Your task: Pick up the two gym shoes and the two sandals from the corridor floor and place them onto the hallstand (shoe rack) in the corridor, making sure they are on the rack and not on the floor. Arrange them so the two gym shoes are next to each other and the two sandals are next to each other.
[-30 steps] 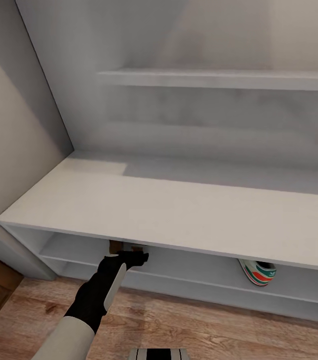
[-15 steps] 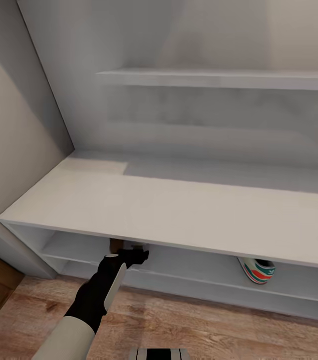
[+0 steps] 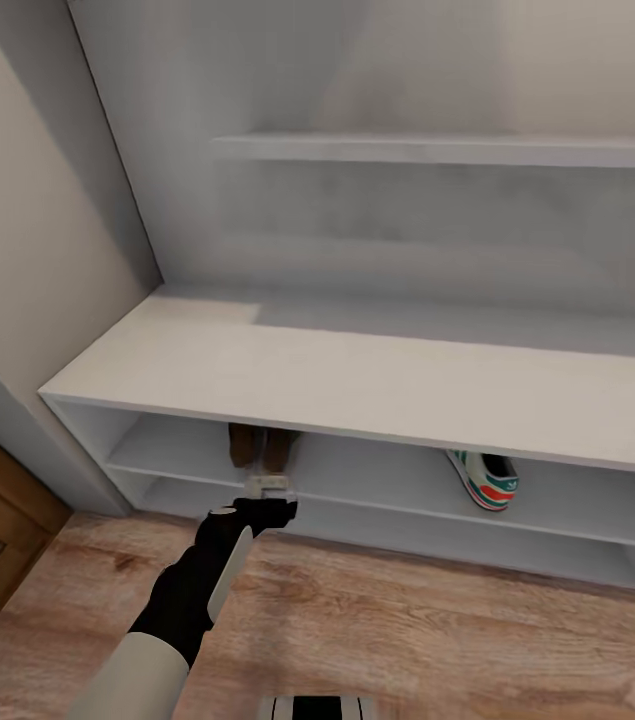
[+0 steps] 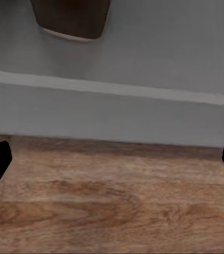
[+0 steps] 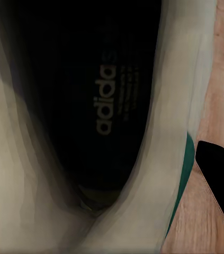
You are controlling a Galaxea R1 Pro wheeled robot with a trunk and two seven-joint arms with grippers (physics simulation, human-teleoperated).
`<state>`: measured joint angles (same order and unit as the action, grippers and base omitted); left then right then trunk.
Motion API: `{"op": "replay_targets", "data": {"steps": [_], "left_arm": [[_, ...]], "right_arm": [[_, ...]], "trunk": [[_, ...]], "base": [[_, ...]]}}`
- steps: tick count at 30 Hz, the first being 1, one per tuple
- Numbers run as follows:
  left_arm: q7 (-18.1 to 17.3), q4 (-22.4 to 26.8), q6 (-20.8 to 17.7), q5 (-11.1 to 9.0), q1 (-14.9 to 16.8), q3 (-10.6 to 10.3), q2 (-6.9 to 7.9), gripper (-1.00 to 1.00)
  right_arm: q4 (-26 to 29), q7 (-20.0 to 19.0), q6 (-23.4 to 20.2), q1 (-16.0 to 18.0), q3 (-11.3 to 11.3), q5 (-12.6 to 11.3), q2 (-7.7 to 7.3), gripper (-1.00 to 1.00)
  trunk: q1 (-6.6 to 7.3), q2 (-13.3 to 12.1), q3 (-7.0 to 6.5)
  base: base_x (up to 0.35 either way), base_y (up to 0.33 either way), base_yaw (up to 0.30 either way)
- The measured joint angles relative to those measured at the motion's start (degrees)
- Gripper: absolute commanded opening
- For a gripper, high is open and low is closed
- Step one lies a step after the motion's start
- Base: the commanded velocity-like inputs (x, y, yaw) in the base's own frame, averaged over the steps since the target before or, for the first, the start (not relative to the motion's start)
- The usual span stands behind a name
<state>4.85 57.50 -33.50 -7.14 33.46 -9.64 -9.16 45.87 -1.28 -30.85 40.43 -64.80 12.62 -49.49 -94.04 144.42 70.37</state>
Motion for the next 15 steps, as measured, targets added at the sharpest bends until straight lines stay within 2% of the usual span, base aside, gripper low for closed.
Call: {"op": "replay_targets", "data": {"steps": [11, 15], "left_arm": [[0.0, -0.09, 0.08, 0.0, 0.0, 0.0, -0.08, 1.0], [0.0, -0.12, 0.09, 0.0, 0.0, -0.01, -0.08, 1.0]], "right_arm": [[-0.01, 0.1, 0.0, 0.0, 0.01, -0.06, 0.0, -1.0], [-0.01, 0.15, -0.02, 0.0, 0.01, -0.08, 0.0, -1.0]], "trunk": [[0.0, 0.0, 0.0], [0.0, 0.0, 0.0]], "base": [[-0.337, -0.001, 0.0], [-0.338, -0.082, 0.0]]}}
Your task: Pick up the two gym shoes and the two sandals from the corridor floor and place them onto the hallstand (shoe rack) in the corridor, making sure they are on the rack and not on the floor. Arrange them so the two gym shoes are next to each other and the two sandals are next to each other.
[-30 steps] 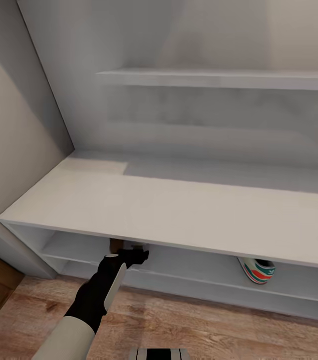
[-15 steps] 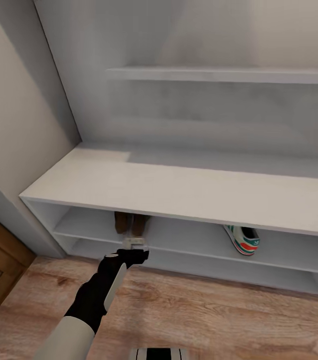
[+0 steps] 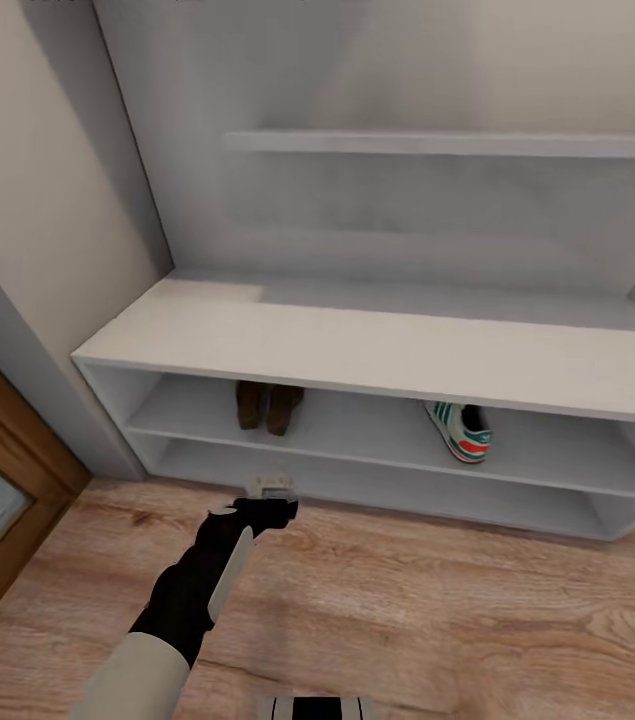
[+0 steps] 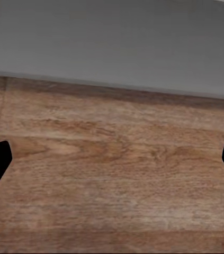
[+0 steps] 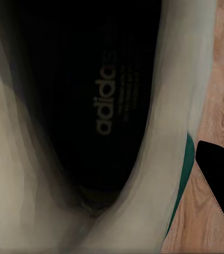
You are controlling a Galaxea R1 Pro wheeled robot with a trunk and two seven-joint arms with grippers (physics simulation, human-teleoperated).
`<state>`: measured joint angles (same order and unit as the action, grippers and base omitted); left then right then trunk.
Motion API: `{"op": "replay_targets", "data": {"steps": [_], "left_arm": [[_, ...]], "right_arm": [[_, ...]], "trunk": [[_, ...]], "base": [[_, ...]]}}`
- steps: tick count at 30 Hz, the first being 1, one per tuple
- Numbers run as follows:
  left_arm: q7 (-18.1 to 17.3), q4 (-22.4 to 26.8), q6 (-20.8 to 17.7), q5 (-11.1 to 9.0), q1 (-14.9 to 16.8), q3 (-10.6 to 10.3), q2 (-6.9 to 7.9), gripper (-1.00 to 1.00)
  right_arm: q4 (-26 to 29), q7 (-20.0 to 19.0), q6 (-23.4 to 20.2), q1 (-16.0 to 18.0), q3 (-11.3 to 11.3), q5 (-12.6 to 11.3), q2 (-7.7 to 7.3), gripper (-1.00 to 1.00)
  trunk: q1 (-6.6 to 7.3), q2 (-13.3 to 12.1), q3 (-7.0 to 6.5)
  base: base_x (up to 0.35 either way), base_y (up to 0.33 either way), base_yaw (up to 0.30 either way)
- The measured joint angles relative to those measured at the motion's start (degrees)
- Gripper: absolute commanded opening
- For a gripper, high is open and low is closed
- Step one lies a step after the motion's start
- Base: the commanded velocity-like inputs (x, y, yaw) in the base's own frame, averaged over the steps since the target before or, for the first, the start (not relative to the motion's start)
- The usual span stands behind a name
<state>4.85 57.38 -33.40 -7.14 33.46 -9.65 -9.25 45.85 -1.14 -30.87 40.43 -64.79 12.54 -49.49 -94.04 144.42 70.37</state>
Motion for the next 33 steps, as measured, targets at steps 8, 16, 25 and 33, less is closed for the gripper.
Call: {"op": "replay_targets", "data": {"steps": [8, 16, 25, 33], "left_arm": [[0.0, -0.05, 0.07, 0.0, 0.0, -0.01, 0.0, 1.0], [0.0, -0.06, 0.09, 0.0, 0.0, -0.01, 0.0, 1.0], [0.0, -0.06, 0.09, 0.0, 0.0, 0.0, 0.0, 1.0], [0.0, -0.06, 0.27, -0.07, -0.02, -0.03, 0.0, 1.0]], "right_arm": [[0.01, 0.01, -0.02, 0.0, 0.0, 0.0, 0.0, -1.0], [0.02, 0.01, -0.02, 0.01, 0.0, 0.0, 0.0, -1.0], [0.07, 0.04, 0.0, 0.0, 0.02, 0.01, 0.06, -1.0], [0.08, 0.09, -0.1, 0.01, -0.08, 0.02, 2.04, -1.0]], "trunk": [[0.01, 0.0, 0.0], [0.01, 0.0, 0.0], [0.03, 0.0, 0.0], [0.03, 0.0, 0.0]], "base": [[-0.31, -0.186, 0.0], [-0.281, -0.227, 0.0], [-0.179, -0.183, 0.0], [-0.025, -0.062, 0.0]]}}
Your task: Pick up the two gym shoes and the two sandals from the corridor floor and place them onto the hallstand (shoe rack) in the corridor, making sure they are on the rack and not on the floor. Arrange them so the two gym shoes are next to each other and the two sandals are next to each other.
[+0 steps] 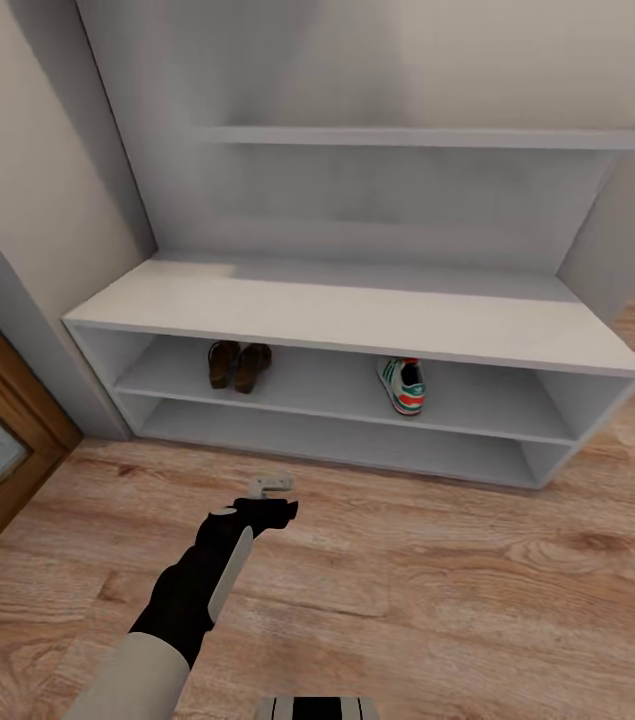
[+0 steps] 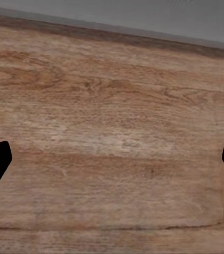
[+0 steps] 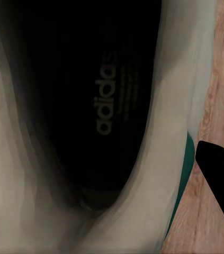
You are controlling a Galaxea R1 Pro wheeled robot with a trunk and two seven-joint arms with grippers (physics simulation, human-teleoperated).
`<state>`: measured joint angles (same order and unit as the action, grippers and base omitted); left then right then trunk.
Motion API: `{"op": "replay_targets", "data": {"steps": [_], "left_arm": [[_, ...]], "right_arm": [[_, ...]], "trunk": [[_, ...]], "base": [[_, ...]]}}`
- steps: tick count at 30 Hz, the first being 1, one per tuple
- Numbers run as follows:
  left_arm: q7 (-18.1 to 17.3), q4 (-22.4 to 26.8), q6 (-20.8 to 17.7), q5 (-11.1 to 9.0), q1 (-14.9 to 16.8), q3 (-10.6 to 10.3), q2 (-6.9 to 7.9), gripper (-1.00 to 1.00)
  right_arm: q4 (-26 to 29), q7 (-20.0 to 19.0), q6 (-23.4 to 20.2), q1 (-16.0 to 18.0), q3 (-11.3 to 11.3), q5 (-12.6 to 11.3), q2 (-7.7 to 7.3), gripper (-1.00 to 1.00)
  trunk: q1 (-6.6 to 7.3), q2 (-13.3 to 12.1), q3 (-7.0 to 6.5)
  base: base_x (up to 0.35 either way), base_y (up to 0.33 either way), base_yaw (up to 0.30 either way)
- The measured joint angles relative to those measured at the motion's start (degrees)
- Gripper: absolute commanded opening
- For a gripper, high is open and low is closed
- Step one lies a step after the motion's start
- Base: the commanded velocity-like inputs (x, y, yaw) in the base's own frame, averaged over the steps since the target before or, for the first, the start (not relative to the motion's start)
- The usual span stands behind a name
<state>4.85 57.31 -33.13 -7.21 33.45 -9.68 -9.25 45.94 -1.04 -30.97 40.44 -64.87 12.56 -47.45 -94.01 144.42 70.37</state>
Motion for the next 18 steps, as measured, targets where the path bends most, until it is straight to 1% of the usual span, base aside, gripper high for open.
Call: {"op": "replay_targets", "data": {"steps": [11, 18], "left_arm": [[-0.03, -0.01, 0.01, -0.03, -0.01, -0.03, -0.08, 1.0], [-0.01, 0.0, 0.01, -0.08, -0.03, -0.06, -0.09, 1.0]], "right_arm": [[0.01, 0.0, -0.02, 0.0, 0.0, 0.0, 0.06, -1.0], [0.0, 0.0, -0.01, 0.0, 0.0, 0.0, 0.06, -1.0]], "trunk": [[-0.01, 0.0, 0.0], [-0.02, 0.0, 0.0]], "base": [[-0.162, -0.268, 0.0], [-0.244, -0.222, 0.0]]}}
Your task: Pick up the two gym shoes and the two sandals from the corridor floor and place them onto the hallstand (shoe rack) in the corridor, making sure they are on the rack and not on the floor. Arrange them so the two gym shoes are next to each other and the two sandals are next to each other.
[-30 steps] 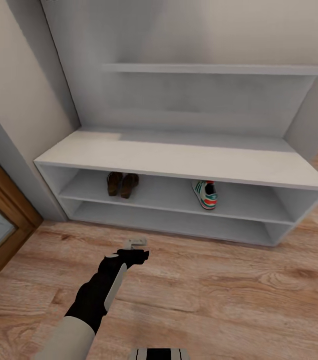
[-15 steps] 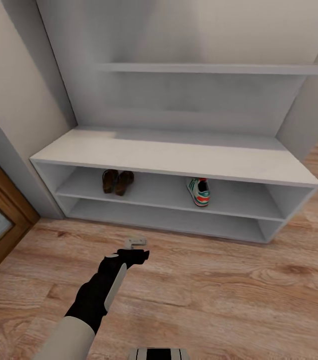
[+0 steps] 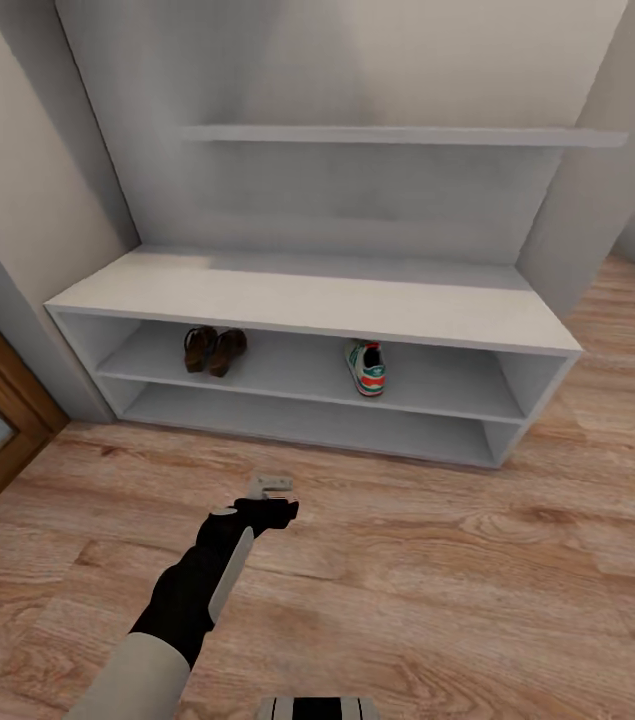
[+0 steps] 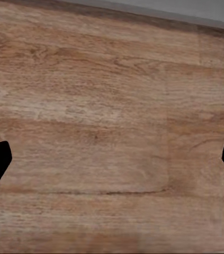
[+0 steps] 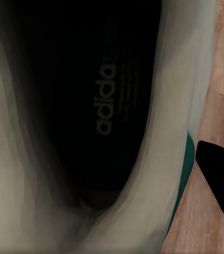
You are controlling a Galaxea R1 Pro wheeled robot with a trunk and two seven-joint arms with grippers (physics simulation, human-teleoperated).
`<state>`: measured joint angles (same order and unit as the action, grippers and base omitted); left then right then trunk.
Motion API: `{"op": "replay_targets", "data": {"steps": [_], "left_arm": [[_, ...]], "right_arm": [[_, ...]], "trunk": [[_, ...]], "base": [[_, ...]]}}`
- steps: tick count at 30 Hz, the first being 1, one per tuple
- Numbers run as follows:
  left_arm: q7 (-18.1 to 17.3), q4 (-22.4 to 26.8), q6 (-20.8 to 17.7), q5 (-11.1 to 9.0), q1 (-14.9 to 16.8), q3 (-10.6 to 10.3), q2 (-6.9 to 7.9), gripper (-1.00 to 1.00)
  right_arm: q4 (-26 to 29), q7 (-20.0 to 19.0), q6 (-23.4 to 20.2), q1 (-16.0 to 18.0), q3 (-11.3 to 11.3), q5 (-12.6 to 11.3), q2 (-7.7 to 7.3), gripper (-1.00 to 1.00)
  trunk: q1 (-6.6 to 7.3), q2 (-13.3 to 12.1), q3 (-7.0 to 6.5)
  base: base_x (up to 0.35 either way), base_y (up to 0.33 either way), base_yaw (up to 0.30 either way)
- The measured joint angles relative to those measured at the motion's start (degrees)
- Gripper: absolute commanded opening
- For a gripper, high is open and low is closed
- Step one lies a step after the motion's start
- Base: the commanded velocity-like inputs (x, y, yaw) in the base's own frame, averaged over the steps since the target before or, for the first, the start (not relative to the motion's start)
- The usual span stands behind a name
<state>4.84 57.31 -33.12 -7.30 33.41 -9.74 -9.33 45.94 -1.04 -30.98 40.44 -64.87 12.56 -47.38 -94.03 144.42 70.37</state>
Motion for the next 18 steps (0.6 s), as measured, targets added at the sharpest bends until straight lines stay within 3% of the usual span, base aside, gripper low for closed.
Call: {"op": "replay_targets", "data": {"steps": [14, 18], "left_arm": [[0.0, -0.01, -0.03, -0.02, 0.04, 0.05, 0.0, 1.0], [-0.01, 0.0, -0.03, -0.02, 0.02, 0.02, 0.0, 1.0]], "right_arm": [[-0.03, 0.0, 0.04, -0.01, 0.0, 0.0, 0.01, -1.0], [-0.03, 0.0, 0.04, -0.01, 0.05, -0.01, 0.01, -1.0]], "trunk": [[-0.01, 0.0, 0.0], [0.02, 0.0, 0.0]], "base": [[-0.326, -0.041, 0.0], [-0.153, 0.034, 0.0]]}}
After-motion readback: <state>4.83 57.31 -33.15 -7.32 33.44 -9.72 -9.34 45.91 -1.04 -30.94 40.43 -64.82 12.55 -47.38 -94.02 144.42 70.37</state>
